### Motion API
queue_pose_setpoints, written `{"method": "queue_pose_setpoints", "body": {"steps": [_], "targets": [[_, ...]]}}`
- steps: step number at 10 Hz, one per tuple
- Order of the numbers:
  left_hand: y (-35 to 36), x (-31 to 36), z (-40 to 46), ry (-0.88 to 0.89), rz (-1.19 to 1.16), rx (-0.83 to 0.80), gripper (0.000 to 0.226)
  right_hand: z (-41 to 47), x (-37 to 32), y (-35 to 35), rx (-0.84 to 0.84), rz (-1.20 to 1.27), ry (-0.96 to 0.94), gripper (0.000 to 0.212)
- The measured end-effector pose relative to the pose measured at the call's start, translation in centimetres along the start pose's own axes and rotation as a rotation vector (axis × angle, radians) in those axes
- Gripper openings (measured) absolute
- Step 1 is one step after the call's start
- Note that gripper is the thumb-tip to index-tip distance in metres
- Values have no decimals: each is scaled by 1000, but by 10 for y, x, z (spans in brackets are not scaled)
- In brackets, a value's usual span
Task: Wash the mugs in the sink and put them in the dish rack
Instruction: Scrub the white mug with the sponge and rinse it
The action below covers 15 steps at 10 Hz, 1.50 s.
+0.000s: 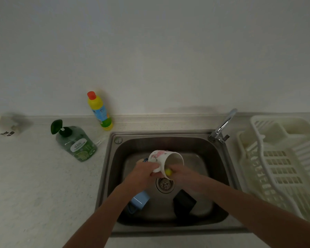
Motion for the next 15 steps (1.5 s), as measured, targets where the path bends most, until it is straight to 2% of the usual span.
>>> {"method": "queue_pose_setpoints", "body": {"steps": [1, 2, 3, 4, 5, 6, 7, 8, 9, 10, 12, 13, 14, 15], "targets": [[18, 3, 0, -54, -47, -73, 24, -8, 27, -8, -90, -408, -4, 54], [32, 14, 2, -15, -49, -108, 20, -10, 25, -1, -88, -222, 85, 53], [36, 19, 6, 23, -57, -95, 15, -7, 25, 5, -86, -392, -35, 35], [35, 15, 7, 16, -19, -119, 19, -25, 32, -1, -178, -731, -259, 34], [44, 13, 4, 13, 52, -200, 24, -32, 54, 4, -172, -1094, -149, 47], [48, 16, 5, -3, 40, -195, 24, -27, 48, 9, -129, -757, -119, 46], [42, 19, 9, -11, -8, -168, 21, -22, 24, 10, -192, -45, -87, 43], [36, 14, 11, -23, -21, -142, 20, -25, 29, 7, -168, -158, -133, 44], [38, 7, 10, -23, 7, -157, 21, -30, 38, 5, -187, -927, -109, 47], [41, 5, 11, -27, -18, -153, 20, -31, 41, 1, -170, -879, -111, 46], [34, 10, 10, -12, -72, -138, 9, -35, 17, 9, -164, 914, 2, 25], [32, 8, 9, 29, 3, -146, 10, -36, 27, 7, -279, 621, -68, 37], [37, 10, 6, 51, 87, -226, 16, -36, 40, 10, -302, -570, -56, 42], [39, 18, 6, 35, 56, -224, 13, -26, 44, 17, -36, -975, -136, 45]]}}
Point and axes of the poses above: each hand's wrist, its own z-axis towards the middle knuckle, its own y-axis out of the palm, x = y × z, the point moved 3 cm from there along z, towards the middle knuckle, and after that the axes turned 12 degrees about -x, right-handed, at the moved point
